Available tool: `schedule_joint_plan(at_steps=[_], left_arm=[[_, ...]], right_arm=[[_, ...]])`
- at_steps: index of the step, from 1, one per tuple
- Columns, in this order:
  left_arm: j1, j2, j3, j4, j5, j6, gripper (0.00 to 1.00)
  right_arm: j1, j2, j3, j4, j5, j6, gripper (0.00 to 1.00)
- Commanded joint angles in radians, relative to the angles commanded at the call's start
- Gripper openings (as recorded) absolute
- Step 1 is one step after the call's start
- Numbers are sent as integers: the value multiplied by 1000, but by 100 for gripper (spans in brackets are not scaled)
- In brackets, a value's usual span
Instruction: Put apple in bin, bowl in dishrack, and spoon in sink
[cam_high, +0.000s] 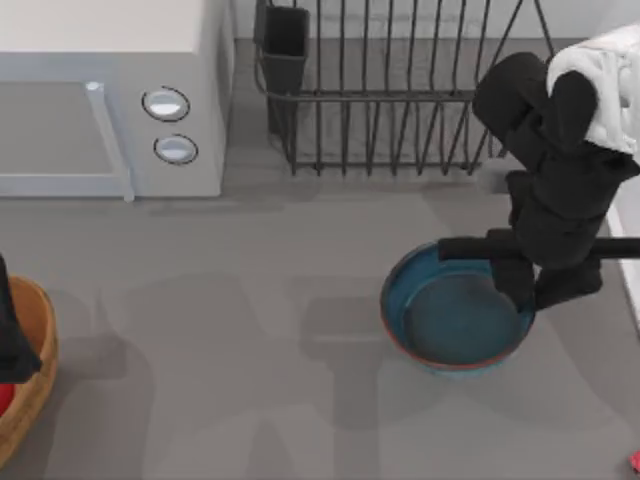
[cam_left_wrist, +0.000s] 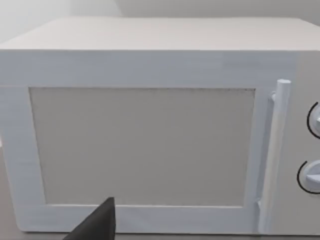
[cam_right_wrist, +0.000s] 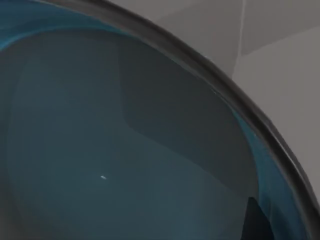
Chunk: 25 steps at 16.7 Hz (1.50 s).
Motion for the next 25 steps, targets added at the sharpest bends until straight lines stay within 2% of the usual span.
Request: schedule_joint_plan(at_steps=[5,9,12,16,25], left_arm=[[0,0,0,0,0,0,100],[0,0,0,0,0,0,100],[0,0,0,0,0,0,100],[0,0,0,0,0,0,100],[0,0,0,0,0,0,100]], right_arm=[[-1,-57,111,-148,0,-7,0],[2,-54,109,-144,1,-6,0],[39,-70,113,-79,64,-32,0],[151,-127,122,137,268,-114,0],[475,-341,111,863,883,-372,0]])
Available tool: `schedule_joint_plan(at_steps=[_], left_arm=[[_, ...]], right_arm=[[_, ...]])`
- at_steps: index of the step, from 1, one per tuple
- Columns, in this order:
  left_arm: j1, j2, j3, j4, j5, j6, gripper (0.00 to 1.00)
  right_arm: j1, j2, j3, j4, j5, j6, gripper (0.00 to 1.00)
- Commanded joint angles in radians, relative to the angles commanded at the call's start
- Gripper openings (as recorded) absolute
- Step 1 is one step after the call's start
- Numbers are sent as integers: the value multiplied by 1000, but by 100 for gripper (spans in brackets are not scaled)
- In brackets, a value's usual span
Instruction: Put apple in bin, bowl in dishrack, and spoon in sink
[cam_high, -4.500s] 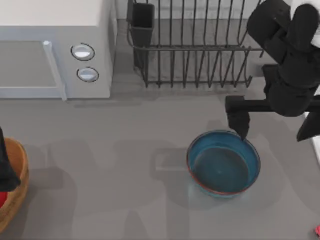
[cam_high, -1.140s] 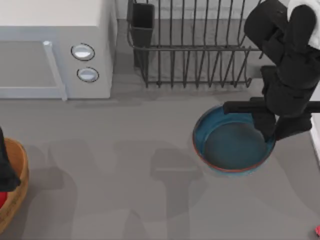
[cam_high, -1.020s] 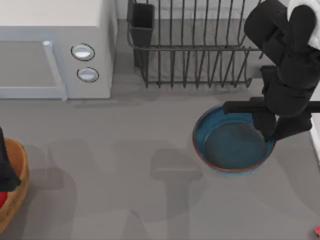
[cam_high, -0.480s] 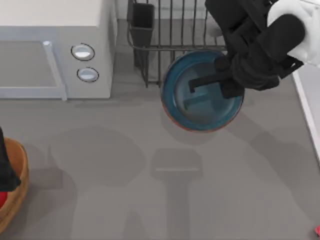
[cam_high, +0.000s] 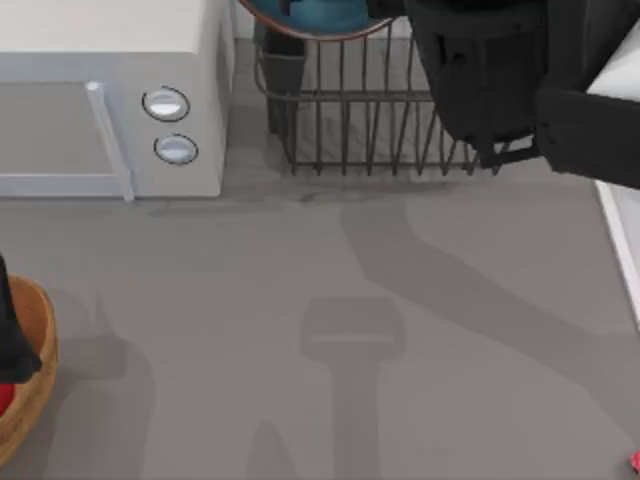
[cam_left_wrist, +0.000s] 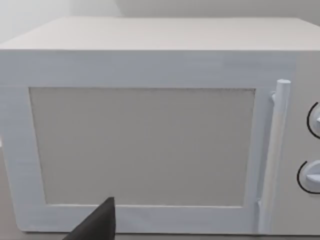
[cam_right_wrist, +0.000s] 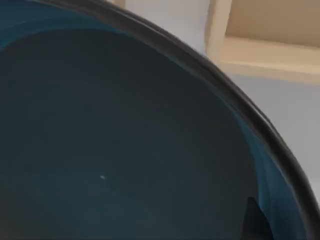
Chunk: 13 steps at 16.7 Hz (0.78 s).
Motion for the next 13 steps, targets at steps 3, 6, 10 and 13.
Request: schedule_joint_plan(at_steps=[3,6,10,13], left_arm=[[0,0,0,0,0,0,100],[0,0,0,0,0,0,100],[0,0,0,0,0,0,100],[0,0,0,0,0,0,100]], right_arm=[[71,-58,-10,139,134,-61,0],[96,-78,-14,182,177,-83,0],[92,-76,-11,181,175,-81,0],[70,-38,-13,217,154,-82,0]])
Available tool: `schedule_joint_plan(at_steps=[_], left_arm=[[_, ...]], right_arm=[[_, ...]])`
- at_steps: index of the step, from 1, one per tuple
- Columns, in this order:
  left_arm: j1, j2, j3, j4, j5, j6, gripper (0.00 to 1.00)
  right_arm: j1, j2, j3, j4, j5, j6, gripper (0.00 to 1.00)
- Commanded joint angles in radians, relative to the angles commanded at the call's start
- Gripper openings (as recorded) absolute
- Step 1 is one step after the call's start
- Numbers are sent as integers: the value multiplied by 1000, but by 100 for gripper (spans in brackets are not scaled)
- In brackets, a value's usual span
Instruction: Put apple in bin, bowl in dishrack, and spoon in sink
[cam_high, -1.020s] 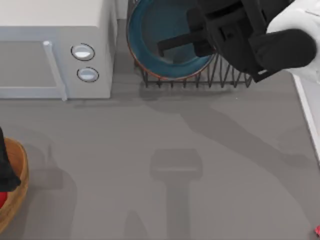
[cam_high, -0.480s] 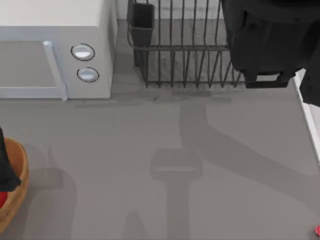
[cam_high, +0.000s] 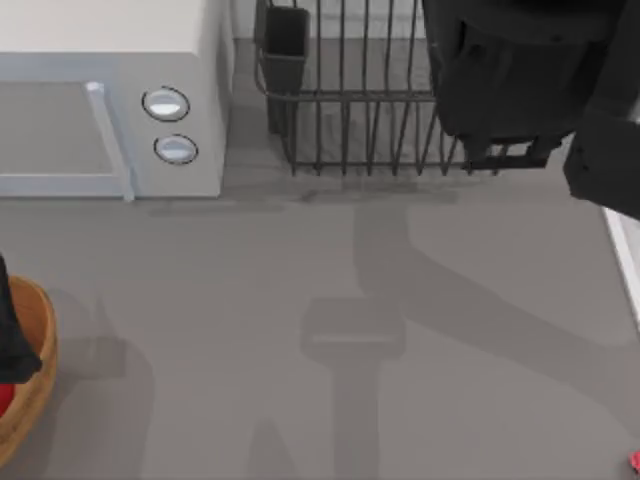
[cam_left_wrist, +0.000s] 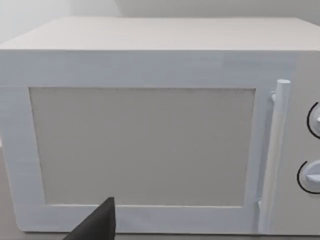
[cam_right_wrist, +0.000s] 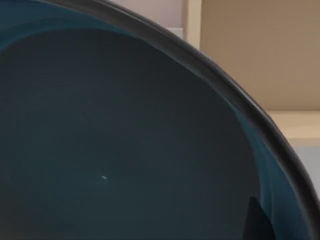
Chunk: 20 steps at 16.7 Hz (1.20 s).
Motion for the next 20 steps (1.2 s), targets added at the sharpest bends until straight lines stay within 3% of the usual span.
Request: schedule_joint_plan(at_steps=[11,18,20], left_arm=[[0,0,0,0,0,0,100],[0,0,0,0,0,0,100],[0,0,0,0,0,0,100]], right_arm=[[-338,514,-90,637,-331,-14,0],[-380,563,-106,690,-373,-15,0],[-380,563,-106,690,-373,-15,15]])
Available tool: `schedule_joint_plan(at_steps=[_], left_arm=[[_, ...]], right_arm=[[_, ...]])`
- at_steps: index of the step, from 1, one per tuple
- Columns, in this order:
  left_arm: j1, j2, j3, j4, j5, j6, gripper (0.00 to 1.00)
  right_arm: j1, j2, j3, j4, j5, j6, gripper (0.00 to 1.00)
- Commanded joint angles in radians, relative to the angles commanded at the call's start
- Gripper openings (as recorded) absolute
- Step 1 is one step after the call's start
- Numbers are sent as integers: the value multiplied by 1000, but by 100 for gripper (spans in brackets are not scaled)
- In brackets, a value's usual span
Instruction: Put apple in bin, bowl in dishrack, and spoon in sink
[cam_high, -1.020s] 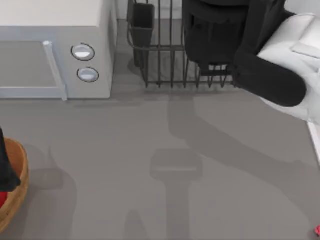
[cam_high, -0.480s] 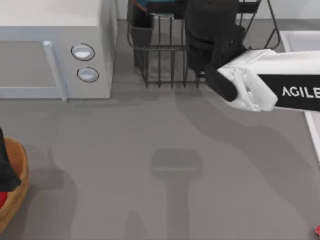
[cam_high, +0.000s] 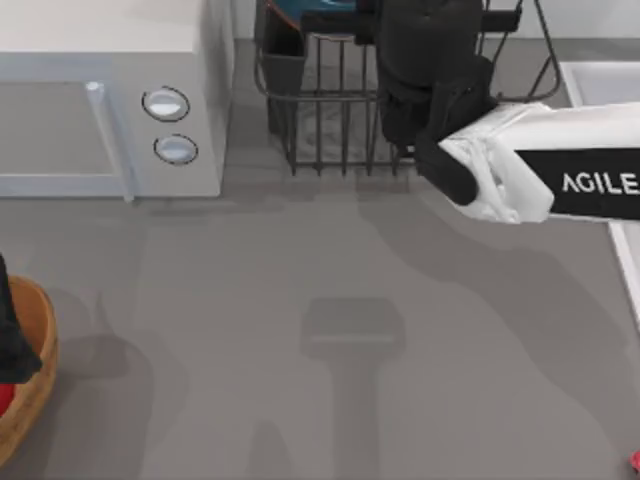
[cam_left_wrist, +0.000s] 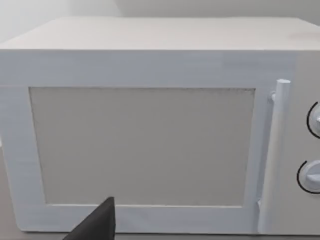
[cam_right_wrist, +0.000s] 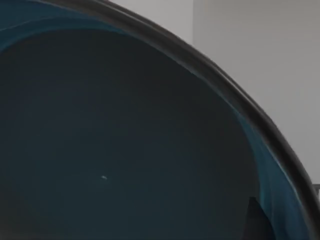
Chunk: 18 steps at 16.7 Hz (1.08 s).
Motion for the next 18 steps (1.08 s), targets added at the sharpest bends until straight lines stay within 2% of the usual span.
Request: schedule_joint_plan(at_steps=[11,18], left_arm=[[0,0,0,0,0,0,100],[0,0,0,0,0,0,100]], right_arm=[[0,0,0,0,0,0,98],[0,0,0,0,0,0,100]])
